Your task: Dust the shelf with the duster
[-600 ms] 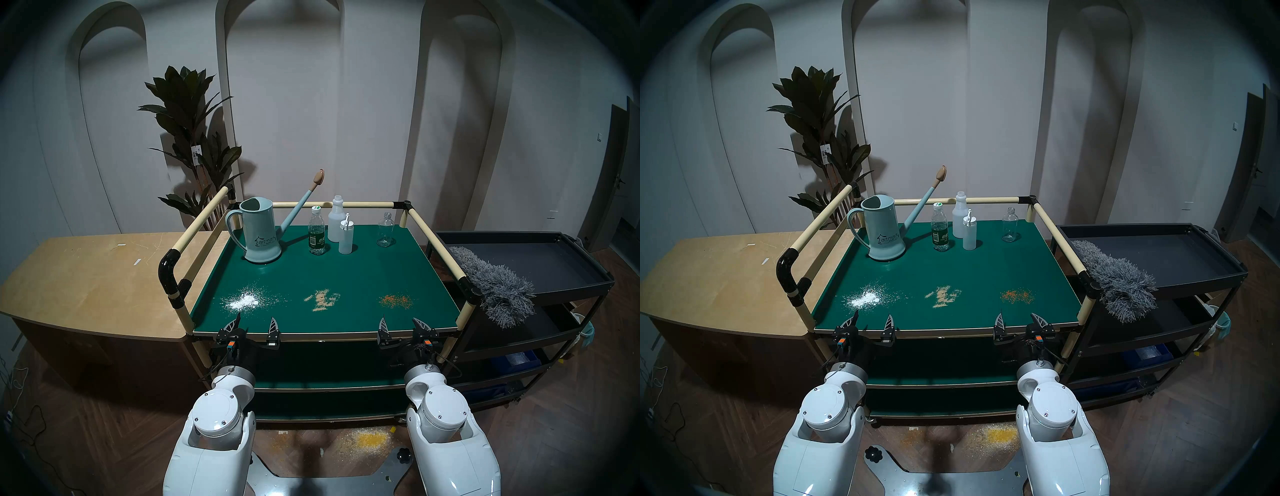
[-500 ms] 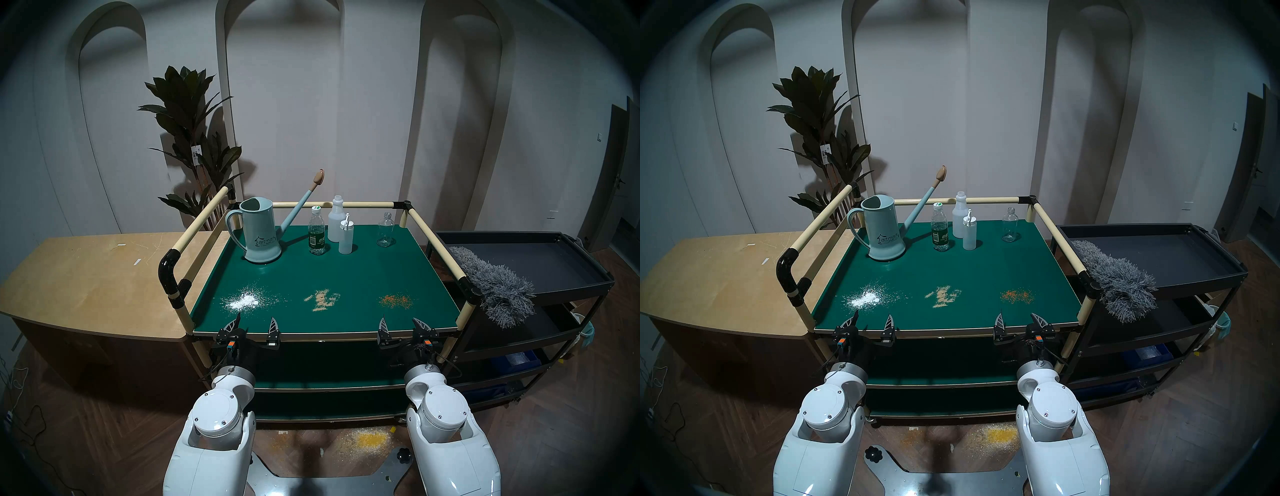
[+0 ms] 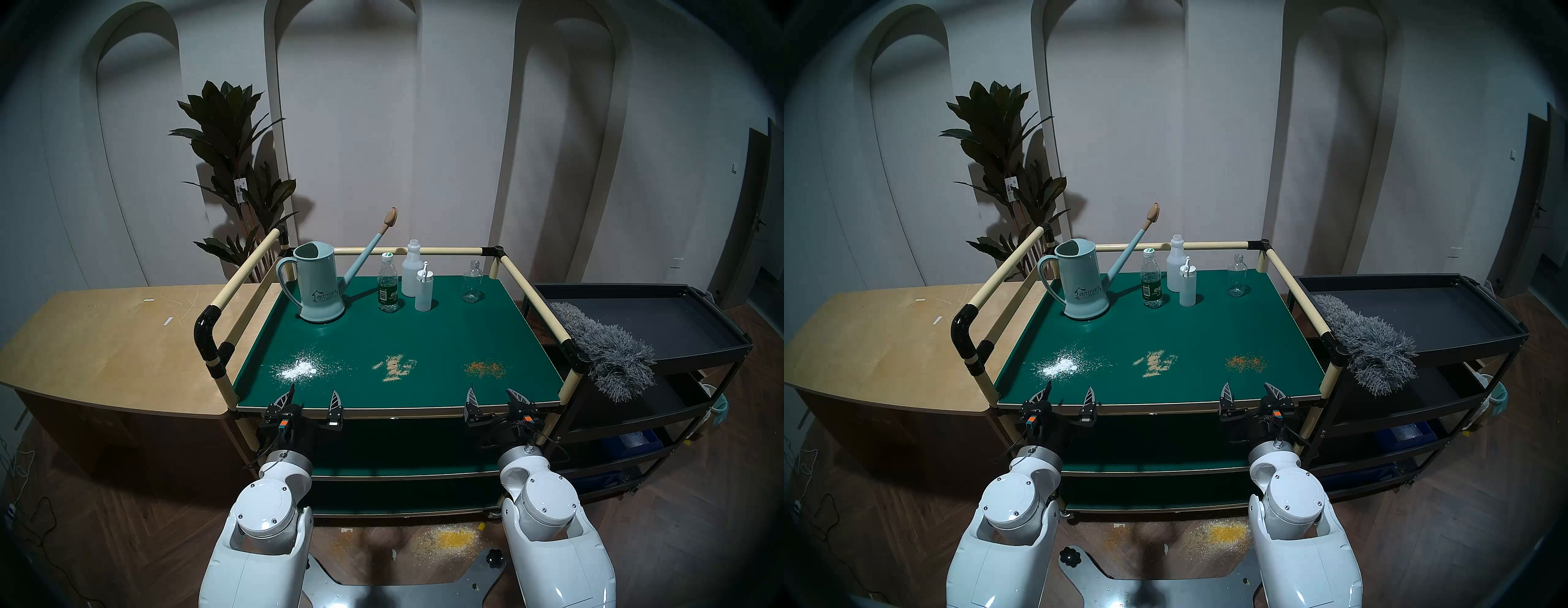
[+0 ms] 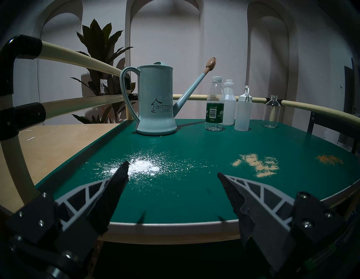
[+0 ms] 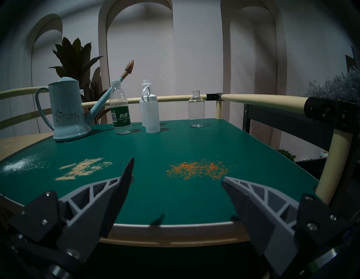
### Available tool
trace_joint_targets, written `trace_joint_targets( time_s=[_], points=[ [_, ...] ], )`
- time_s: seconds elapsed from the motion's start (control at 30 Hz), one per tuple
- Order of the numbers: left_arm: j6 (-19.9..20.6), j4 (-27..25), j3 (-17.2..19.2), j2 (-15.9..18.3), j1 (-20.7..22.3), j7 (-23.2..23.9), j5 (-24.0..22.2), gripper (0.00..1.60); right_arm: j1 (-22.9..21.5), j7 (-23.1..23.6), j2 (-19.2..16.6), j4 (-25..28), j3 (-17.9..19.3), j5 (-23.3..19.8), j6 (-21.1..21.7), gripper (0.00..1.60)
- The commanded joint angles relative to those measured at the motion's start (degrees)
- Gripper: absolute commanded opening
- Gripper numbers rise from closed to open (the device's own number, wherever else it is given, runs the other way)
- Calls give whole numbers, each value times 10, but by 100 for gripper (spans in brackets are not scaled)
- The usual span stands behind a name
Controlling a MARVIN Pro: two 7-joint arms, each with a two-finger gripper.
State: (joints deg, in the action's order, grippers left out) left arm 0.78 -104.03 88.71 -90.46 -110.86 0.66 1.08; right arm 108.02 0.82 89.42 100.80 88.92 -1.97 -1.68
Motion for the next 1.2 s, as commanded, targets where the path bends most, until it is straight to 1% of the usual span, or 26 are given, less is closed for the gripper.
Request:
trace_joint_targets(
  time_s=[0.0, 0.07, 0.1, 0.13, 0.17, 0.2, 0.37, 0.47, 0.5, 0.53, 0.57, 0.63, 0.67, 0.7, 0.73, 0.8, 0.83, 0.87, 0.9, 0.93, 0.97, 1.0, 1.03, 1.1, 1.13, 1.17],
  points=[
    [23, -66, 1, 10, -4, 11, -1, 160, 1, -3, -15, 65, -8, 30, 8, 160],
    [26, -73, 1, 11, -6, 15, -3, 160, 1, -3, -17, 71, -8, 34, 11, 160],
    [39, -90, 0, 13, -13, 19, -5, 160, 5, -5, -22, 86, -9, 45, 20, 160],
    [36, -85, -1, 13, -9, 19, -5, 160, 1, -5, -22, 82, -9, 46, 15, 160],
    [40, -100, -2, 15, -14, 29, -10, 160, 5, -5, -28, 97, -7, 55, 22, 160],
    [40, -100, -2, 15, -14, 29, -10, 160, 5, -5, -28, 97, -7, 55, 22, 160],
    [48, -147, 0, 29, -36, 56, -24, 160, 15, 5, -36, 142, 6, 48, 46, 160],
    [52, -157, 2, 35, -41, 64, -28, 160, 13, 10, -39, 151, 14, 40, 49, 160],
    [57, -163, 3, 37, -45, 67, -30, 160, 12, 14, -41, 157, 20, 35, 53, 160],
    [68, -171, 5, 41, -49, 73, -35, 160, 15, 22, -45, 176, 32, 26, 66, 160],
    [68, -171, 5, 41, -49, 73, -35, 160, 15, 22, -45, 176, 32, 26, 66, 160],
    [72, -173, 6, 42, -49, 76, -37, 160, 10, 25, -49, 182, 45, 21, 70, 160],
    [75, -174, 7, 43, -48, 77, -38, 160, 11, 28, -50, 192, 52, 15, 82, 160],
    [83, -174, 9, 45, -46, 83, -42, 160, 18, 28, -53, 223, 67, 13, 108, 160],
    [83, -174, 9, 45, -46, 83, -42, 160, 18, 28, -53, 223, 67, 13, 108, 160],
    [90, -169, 8, 50, -40, 89, -43, 160, -2, 23, -55, 224, 88, 8, 120, 160],
    [90, -169, 8, 50, -40, 89, -43, 160, -2, 23, -55, 224, 88, 8, 120, 160],
    [91, -168, 7, 51, -38, 91, -42, 160, -4, 24, -57, 231, 95, 6, 128, 160],
    [95, -167, 7, 52, -34, 94, -44, 160, -16, 23, -60, 232, 111, 3, 136, 160],
    [95, -167, 7, 52, -34, 94, -44, 160, -16, 23, -60, 232, 111, 3, 136, 160],
    [97, -166, 7, 54, -31, 96, -44, 160, -9, 20, -60, 256, 122, 2, 163, 160],
    [101, -163, 7, 55, -26, 98, -46, 160, -17, 19, -66, 257, 138, 1, 177, 160],
    [101, -163, 7, 55, -26, 98, -46, 160, -17, 19, -66, 257, 138, 1, 177, 160],
    [105, -160, 7, 57, -20, 101, -47, 160, -15, 19, -68, 275, 156, -5, 206, 160],
    [108, -157, 6, 59, -15, 104, -47, 160, -16, 20, -72, 284, 173, -10, 222, 160],
    [108, -157, 6, 59, -15, 104, -47, 160, -16, 20, -72, 284, 173, -10, 222, 160]
  ],
)
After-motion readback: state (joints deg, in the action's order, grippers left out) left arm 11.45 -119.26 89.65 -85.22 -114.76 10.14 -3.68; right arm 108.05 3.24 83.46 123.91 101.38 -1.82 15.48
